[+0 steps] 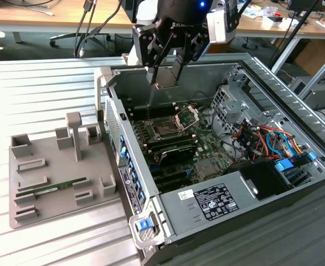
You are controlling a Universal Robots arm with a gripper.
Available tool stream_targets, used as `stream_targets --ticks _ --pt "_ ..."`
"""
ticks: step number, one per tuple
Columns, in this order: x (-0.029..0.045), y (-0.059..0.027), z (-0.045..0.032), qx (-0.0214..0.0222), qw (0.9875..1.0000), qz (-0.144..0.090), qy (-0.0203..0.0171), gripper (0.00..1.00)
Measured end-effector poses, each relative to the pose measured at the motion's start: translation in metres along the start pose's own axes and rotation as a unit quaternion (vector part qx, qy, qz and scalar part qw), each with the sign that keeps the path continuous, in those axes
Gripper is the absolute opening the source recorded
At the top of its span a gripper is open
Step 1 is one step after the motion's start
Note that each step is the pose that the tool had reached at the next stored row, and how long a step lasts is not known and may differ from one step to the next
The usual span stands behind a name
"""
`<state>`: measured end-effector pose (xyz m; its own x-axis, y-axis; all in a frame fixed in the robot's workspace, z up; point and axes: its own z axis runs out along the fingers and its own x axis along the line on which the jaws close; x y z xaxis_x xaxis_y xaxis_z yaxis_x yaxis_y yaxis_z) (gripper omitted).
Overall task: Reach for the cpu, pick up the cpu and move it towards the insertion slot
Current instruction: 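Pick up the cpu and move it towards the insertion slot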
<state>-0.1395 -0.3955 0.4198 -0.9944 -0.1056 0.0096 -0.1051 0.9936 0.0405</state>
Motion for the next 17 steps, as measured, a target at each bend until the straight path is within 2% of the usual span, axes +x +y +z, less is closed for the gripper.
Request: stream_targets --ticks 17 --pt "-0.0096 -0.001 0.0004 0.0 1.0 0.0 0.0 0.55"
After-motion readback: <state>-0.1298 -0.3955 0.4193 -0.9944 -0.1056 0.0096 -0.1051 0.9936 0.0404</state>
